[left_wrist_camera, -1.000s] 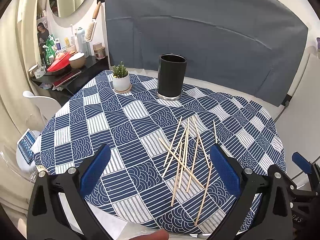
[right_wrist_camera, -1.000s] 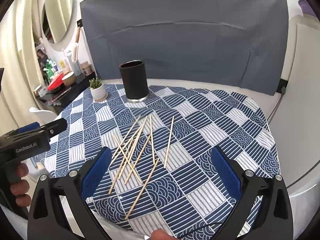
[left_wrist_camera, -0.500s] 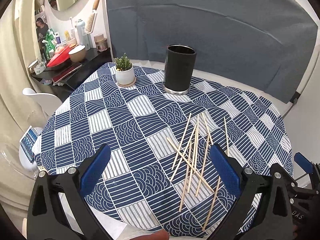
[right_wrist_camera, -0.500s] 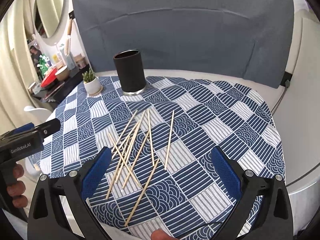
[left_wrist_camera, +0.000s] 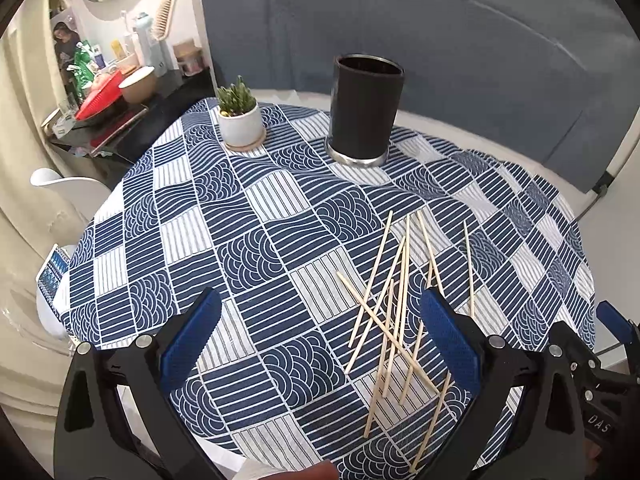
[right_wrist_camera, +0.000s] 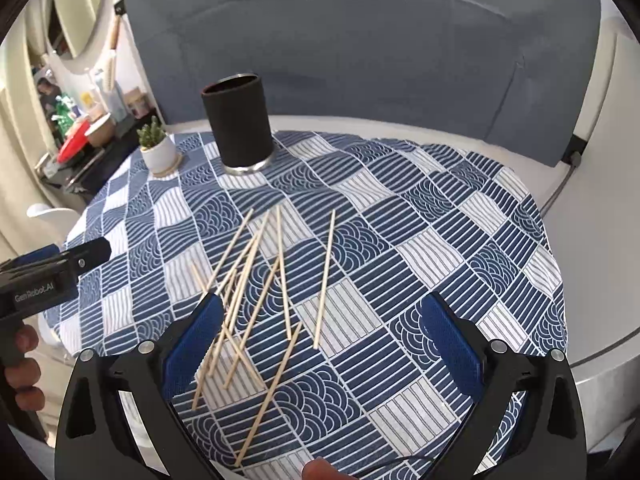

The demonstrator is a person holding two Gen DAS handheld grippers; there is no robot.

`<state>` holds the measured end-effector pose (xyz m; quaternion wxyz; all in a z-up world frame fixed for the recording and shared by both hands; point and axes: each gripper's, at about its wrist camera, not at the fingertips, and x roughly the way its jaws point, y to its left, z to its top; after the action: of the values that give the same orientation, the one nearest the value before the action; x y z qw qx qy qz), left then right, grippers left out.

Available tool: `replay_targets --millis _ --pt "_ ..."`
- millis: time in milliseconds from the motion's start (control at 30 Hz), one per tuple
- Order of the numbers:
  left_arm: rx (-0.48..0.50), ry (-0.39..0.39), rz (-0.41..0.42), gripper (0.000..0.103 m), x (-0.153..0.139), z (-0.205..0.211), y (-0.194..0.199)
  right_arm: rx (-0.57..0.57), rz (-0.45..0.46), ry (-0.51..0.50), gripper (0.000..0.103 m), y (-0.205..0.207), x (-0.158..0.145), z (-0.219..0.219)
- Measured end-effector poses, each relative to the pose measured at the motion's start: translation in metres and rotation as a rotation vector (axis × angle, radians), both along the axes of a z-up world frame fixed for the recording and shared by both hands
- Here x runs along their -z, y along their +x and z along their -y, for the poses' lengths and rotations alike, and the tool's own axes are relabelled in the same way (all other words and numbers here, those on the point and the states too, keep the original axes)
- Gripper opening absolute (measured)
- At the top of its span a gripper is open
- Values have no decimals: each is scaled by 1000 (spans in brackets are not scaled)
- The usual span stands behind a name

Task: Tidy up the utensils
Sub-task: 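Lower both open grippers toward the pile of wooden sticks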

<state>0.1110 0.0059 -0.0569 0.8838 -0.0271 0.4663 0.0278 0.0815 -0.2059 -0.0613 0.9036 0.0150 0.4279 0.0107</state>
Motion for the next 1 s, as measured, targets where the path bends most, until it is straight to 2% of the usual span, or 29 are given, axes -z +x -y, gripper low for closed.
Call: replay_targets --millis 300,700,1000 --pt "36 -13 -102 97 26 3 40 8 -104 -16 95 37 19 0" --pt "85 -64 -288 97 77 2 92 73 -279 -17 95 89 67 5" --pt "131 -54 -384 97 114 10 116 103 -377 -30 95 121 104 8"
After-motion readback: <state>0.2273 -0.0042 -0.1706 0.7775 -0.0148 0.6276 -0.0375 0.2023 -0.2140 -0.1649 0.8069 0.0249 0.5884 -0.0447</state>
